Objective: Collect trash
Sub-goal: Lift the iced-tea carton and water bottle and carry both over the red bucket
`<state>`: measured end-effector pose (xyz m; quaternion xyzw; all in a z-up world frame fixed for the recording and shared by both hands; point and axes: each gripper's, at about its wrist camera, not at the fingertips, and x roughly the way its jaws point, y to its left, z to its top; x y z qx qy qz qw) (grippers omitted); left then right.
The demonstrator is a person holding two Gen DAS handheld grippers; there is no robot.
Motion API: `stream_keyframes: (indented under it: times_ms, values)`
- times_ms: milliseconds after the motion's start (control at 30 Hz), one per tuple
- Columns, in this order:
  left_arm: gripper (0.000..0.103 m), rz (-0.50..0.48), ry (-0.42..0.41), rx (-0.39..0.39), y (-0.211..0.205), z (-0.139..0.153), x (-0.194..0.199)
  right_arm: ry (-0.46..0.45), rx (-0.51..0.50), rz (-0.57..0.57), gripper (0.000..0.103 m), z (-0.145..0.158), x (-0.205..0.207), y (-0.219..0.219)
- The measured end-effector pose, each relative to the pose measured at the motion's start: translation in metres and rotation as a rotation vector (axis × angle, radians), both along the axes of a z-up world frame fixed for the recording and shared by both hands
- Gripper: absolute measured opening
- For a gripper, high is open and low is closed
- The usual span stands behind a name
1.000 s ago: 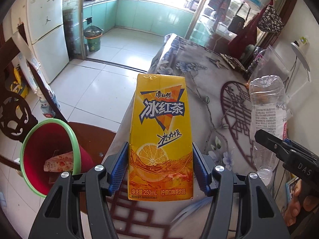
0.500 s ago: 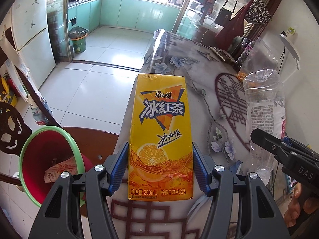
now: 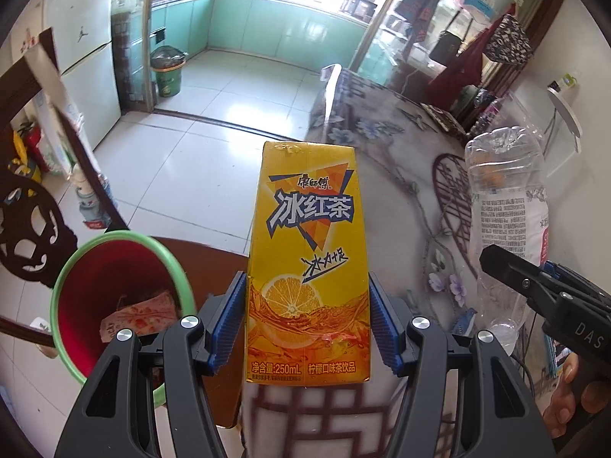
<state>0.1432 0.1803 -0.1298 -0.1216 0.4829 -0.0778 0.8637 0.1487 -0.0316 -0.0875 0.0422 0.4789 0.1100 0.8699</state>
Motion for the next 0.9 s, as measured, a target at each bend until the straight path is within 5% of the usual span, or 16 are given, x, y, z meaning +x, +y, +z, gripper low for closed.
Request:
stream_keyframes:
  times_ms: [900]
  values:
    - [0.057,0.361,0.125,0.045,0.169,-0.05,-0.037,0.018,-0.014,0.387,0.05,0.0,0.01,0.167]
